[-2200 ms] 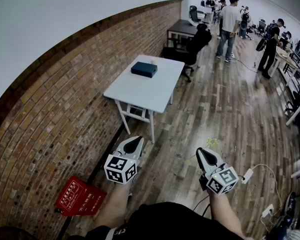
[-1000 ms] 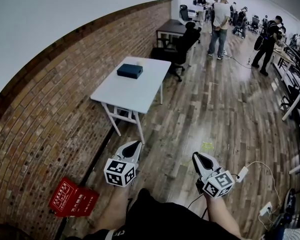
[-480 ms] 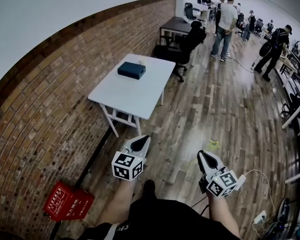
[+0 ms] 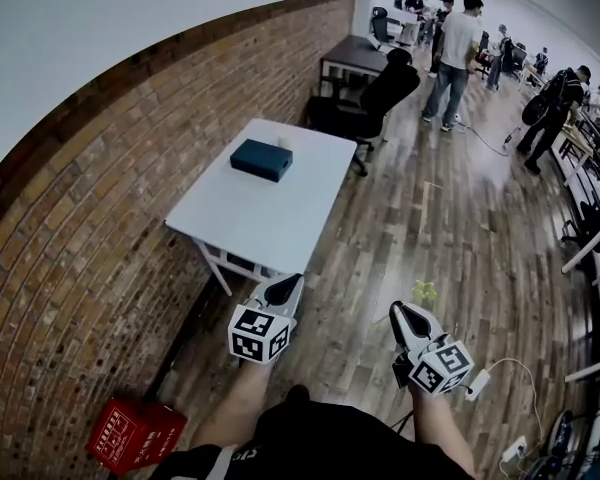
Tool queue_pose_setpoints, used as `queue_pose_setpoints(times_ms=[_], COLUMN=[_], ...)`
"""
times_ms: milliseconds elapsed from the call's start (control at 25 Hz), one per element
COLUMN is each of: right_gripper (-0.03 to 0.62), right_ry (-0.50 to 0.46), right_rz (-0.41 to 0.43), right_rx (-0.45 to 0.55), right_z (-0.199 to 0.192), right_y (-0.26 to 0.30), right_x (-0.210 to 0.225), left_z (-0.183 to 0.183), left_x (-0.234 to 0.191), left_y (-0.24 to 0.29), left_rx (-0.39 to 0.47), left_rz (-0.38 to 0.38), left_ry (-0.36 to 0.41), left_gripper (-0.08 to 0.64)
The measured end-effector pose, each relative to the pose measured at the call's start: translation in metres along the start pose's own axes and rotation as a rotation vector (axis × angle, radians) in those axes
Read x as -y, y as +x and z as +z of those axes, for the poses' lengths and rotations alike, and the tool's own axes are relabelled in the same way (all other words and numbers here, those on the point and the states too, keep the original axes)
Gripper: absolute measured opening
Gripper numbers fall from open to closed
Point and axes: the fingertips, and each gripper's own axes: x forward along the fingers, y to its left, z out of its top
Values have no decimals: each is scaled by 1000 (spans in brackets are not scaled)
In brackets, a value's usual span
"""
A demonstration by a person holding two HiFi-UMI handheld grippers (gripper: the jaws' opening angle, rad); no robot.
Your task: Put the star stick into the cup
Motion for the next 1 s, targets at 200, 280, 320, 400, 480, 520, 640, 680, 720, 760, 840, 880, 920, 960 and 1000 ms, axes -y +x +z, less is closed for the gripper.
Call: queue_pose_setpoints(times_ms=[200,280,320,400,480,520,640,680,720,760,840,880,920,960,1000], right_gripper=[11,11,11,11,11,11,11,11,11,11,11,11,11,11,11], right_ry=[12,12,12,13,22,29,50,57,62,69,84,90,95,97,99], right_rz=[-1,3,4,3,-2,-5,-3,-1,2,5,16,24,33,44,55], right_rx=[-4,-2,0,3,-1,-2,-3,-4,-7,-10,-13,-14,-13,-13,-12], right_z=[1,2,3,5,4,3,0,-2,-4,-6,-7,-8,-7,-6,-5], right_y=[42,56,61,71,77,79,90,94,99,104,117,124,132,141,150], right_x=[13,15,16,19,25,30,46,52,60,68,86,96,108,120,134], left_z=[10,12,13,15,16,16,12,10,8,7,7,8,9,12,15], left_x=[-35,-47,-53,-61,-64,-65,-72,-75,-77,-79,-85,-89,-93,-98,-102], left_y=[22,29,33,40,47,51,67,74,82,91,110,121,133,145,158], left_rx=[4,8,8,7,1,-2,-22,-29,-36,-42,-52,-55,-56,-56,-54], left_rz=[-1,4,5,2,-5,-8,-6,-4,-3,-1,8,15,23,33,44], left_ry=[1,-4,-6,-7,-7,-6,-7,-12,-16,-18,-19,-18,-15,-12,-10], left_gripper=[8,8,8,8,8,8,8,8,8,8,8,8,8,8,8])
